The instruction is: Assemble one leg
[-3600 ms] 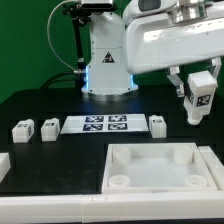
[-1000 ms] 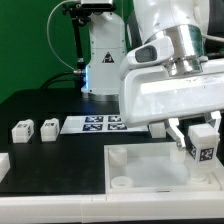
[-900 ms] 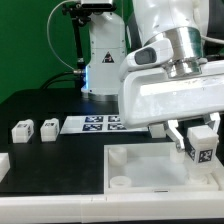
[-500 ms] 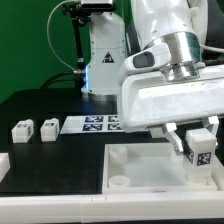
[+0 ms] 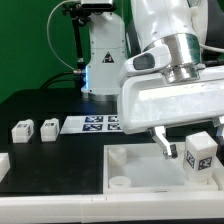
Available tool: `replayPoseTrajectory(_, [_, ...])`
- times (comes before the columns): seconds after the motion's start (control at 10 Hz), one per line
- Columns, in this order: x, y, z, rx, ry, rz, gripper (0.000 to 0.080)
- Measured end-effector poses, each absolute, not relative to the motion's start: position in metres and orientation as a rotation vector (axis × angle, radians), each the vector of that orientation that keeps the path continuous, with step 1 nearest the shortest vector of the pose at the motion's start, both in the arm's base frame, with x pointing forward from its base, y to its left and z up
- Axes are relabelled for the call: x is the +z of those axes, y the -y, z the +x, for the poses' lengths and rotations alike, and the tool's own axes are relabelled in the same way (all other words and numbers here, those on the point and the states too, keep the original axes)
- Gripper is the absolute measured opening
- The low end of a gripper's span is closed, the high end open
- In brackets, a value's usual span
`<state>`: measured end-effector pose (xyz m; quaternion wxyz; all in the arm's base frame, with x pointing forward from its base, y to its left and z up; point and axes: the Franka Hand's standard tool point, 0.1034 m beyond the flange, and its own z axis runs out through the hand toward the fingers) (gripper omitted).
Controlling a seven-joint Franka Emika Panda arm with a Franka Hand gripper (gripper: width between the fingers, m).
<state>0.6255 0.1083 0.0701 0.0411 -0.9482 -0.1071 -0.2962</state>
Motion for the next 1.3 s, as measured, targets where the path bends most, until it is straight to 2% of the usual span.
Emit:
replayPoseTrajectory(0.3, [0.070,-0.109,0.626,-0.900,0.329,-2.905,0.0649])
replayPoseTrajectory(0.5, [0.086,-0.117,0.640,-0.834,0.325,-2.908,0.0649])
replayPoseTrajectory(0.7, [0.092,-0.121,0.656,-0.778,0.332,-2.910,0.0649])
replayPoseTrajectory(0.8, [0.089,-0.121,0.655,-0.749,0.332,-2.914,0.0649])
replayPoseTrajectory(0.9, [0.083,-0.123,0.650,-0.597,0.346,-2.931,0.0649])
replayPoseTrajectory(1.2, [0.081,-0.120,0.641,-0.243,0.358,-2.949,0.0649])
replayPoseTrajectory(1.3, [0.080,-0.119,0.630,-0.058,0.363,-2.943,0.0649])
